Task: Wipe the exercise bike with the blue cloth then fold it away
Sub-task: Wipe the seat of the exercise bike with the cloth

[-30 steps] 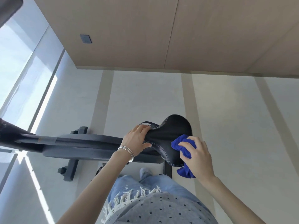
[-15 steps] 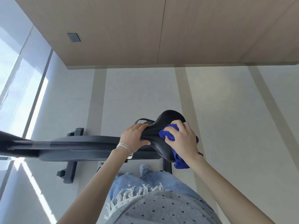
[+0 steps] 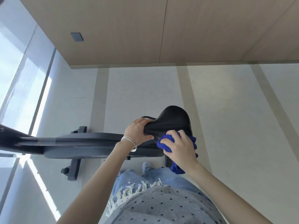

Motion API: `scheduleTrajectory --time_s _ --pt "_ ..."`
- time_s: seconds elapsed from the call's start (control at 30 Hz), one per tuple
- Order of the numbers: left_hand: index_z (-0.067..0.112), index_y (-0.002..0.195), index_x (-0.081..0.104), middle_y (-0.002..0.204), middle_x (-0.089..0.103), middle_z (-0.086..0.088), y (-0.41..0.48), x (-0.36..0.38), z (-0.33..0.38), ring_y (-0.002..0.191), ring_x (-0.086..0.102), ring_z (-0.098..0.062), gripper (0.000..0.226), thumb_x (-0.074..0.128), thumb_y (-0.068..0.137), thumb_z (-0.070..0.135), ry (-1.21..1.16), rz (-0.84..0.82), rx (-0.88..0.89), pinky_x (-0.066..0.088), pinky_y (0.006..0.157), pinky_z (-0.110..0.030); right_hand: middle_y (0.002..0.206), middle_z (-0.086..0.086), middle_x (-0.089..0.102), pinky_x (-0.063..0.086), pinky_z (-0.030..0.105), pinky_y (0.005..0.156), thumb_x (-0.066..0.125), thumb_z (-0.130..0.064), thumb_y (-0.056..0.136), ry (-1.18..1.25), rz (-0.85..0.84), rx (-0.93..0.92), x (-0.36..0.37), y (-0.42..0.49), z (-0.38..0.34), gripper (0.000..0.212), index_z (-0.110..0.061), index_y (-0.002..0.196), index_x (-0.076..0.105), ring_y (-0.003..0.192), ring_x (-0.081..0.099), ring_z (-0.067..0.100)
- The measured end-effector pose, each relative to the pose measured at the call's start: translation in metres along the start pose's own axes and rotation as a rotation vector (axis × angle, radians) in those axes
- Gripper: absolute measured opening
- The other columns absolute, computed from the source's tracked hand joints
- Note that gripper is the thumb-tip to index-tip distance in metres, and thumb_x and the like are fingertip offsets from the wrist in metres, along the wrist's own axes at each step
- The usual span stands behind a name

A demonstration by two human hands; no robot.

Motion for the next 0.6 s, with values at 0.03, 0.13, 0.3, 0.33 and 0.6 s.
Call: scheduleTrajectory --time_s 0.03,0.13,0.3,0.33,0.6 --pt "0.025 0.131 0.049 0.129 0.055 0.004 0.0 0.0 0.0 0.118 0.049 -0.021 0.068 0.076 0.07 0.037 -0.002 0.001 -0.003 0.045 0.095 -0.036 0.099 0.002 0.066 0.052 0.032 0.056 0.08 -0.025 0.062 0.001 -0.006 0.029 0.001 0.011 -0.004 0.027 -0.022 0.086 0.068 0.075 0.056 0.025" --pt "0.024 0.131 0.049 0.128 0.055 0.003 -0.001 0.0 0.001 0.117 0.05 -0.021 0.067 0.076 0.071 0.037 0.002 -0.003 -0.003 0.045 0.094 -0.035 0.101 0.002 0.065 0.053 0.032 0.056 0.08 -0.026 0.064 0.014 -0.03 0.094 0.001 0.023 -0.006 0.029 -0.023 0.09 0.069 0.078 0.057 0.026" --pt "0.023 0.128 0.051 0.126 0.057 0.002 -0.002 0.001 0.0 0.116 0.05 -0.022 0.066 0.077 0.068 0.033 -0.03 0.03 -0.002 0.043 0.095 -0.033 0.104 0.002 0.064 0.052 0.029 0.062 0.08 -0.018 0.059 0.056 -0.002 0.052 -0.003 -0.029 0.012 0.035 -0.024 0.091 0.068 0.082 0.056 0.026" --pt "0.023 0.128 0.052 0.125 0.057 0.002 -0.003 0.001 0.0 0.115 0.05 -0.022 0.065 0.077 0.068 0.033 -0.034 0.045 -0.002 0.043 0.095 -0.033 0.104 0.003 0.063 0.052 0.029 0.062 0.08 -0.016 0.058 0.076 0.0 0.066 -0.004 -0.041 0.018 0.036 -0.025 0.091 0.068 0.083 0.056 0.026" --pt "0.022 0.133 0.046 0.13 0.053 0.001 -0.004 0.002 -0.001 0.118 0.047 -0.022 0.069 0.074 0.069 0.024 0.016 0.03 0.012 0.043 0.094 -0.033 0.103 0.002 0.063 0.05 0.031 0.056 0.079 -0.015 0.067 0.173 0.076 0.326 -0.014 -0.019 0.052 0.027 -0.022 0.091 0.071 0.086 0.058 0.028"
Point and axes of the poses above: each hand's wrist, its own y-axis towards the middle knuckle, its own x-axis out of the palm, z = x × y, the point moved 7 cm from there along y, towards the middle knuckle
